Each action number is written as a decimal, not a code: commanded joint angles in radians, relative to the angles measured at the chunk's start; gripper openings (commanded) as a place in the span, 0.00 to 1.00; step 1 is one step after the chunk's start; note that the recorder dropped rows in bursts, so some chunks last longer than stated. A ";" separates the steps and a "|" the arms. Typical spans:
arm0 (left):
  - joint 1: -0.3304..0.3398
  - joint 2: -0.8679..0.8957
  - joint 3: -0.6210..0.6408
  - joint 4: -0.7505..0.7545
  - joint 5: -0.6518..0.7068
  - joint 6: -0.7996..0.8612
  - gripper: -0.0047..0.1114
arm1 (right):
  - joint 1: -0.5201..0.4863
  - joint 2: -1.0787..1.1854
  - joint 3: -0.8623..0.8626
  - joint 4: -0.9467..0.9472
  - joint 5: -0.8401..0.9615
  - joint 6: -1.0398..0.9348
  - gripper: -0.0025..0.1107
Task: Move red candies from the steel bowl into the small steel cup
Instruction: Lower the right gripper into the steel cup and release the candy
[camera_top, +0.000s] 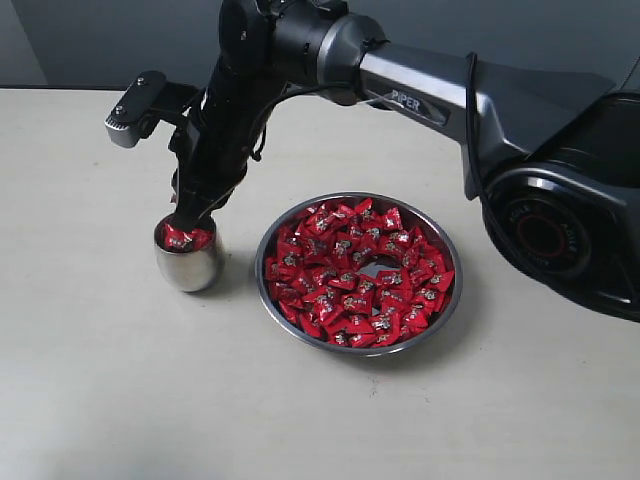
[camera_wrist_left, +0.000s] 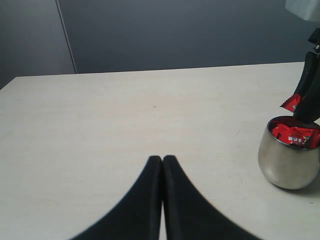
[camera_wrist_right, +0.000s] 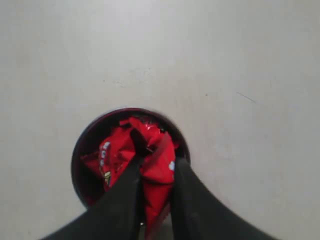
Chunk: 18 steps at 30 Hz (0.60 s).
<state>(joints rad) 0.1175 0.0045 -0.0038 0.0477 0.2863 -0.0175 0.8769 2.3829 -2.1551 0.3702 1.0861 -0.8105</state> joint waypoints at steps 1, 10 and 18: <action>0.001 -0.004 0.004 -0.003 -0.002 -0.002 0.04 | 0.001 -0.001 -0.004 -0.010 0.009 0.001 0.02; 0.001 -0.004 0.004 -0.003 -0.002 -0.002 0.04 | 0.001 -0.001 -0.004 -0.010 0.006 0.001 0.02; 0.001 -0.004 0.004 -0.003 -0.002 -0.002 0.04 | 0.001 -0.001 -0.004 -0.004 0.006 0.001 0.02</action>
<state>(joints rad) 0.1175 0.0045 -0.0038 0.0477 0.2863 -0.0175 0.8769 2.3829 -2.1551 0.3665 1.0920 -0.8080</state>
